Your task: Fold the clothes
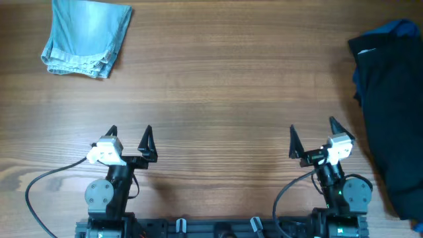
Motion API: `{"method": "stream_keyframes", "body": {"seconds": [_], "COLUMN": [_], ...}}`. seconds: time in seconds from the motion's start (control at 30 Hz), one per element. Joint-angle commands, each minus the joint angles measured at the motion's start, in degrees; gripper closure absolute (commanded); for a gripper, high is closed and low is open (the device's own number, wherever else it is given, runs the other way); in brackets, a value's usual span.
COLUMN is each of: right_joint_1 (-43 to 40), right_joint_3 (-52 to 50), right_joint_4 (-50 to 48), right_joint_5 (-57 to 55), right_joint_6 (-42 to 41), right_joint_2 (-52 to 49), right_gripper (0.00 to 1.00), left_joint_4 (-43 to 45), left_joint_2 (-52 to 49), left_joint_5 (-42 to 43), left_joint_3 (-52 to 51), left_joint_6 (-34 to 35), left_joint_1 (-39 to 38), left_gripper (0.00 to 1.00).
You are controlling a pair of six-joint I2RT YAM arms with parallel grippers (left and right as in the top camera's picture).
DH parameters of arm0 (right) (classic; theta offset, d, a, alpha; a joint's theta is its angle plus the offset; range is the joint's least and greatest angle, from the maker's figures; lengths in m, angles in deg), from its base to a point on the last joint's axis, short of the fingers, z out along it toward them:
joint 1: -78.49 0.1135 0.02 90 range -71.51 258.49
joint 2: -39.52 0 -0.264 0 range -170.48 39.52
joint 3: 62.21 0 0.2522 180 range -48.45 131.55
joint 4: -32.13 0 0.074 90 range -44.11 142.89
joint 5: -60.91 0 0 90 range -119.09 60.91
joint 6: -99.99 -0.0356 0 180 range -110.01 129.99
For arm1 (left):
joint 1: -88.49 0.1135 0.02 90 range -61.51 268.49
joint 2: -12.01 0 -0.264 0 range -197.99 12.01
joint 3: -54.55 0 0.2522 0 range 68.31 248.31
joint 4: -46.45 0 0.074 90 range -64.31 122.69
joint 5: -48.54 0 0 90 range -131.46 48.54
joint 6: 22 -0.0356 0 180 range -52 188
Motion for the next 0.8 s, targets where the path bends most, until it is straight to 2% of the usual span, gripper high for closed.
{"method": "stream_keyframes", "body": {"seconds": [0.0,0.1,0.2,0.3,0.37,0.47,0.6,0.77], "right_joint_1": [0.2,0.2,0.2,0.2,0.2,0.2,0.2,0.0], "right_joint_3": [-0.1,-0.1,-0.1,0.3,1.8,6.0,15.9,34.9], "right_joint_4": [-0.9,-2.4,-7.0,-13.0,-14.3,-14.2,-12.7,-2.3], "right_joint_5": [12.1,9.9,13.2,15.7,14.3,10.0,-2.8,-15.6], "right_joint_6": [-18.3,-20.9,-25.2,-23.3,-22.7,-17.6,-8.1,-7.0], "right_joint_2": [0.6,0.6,0.6,0.6,0.2,-2.8,-14.2,-38.5], "right_gripper": [0.0,0.0,0.0,0.0,0.0,0.0,0.0,0.0], "left_joint_4": [-0.4,-0.4,-0.4,-0.4,-0.4,-0.4,-0.4,-0.4], "left_joint_2": [0.3,0.3,0.3,0.3,0.3,0.3,0.3,0.3], "left_joint_5": [-0.8,-0.8,-0.8,-0.8,-0.8,-0.8,-0.8,-0.8], "left_joint_3": [-0.3,-0.3,-0.3,-0.3,-0.3,-0.3,-0.3,-0.3], "left_joint_6": [-1.1,-1.1,-1.1,-1.1,-1.1,-1.1,-1.1,-1.1], "left_joint_1": [-0.3,-0.3,-0.3,-0.3,-0.3,-0.3,-0.3,-0.3], "left_gripper": [0.0,0.0,0.0,0.0,0.0,0.0,0.0,0.0]}}
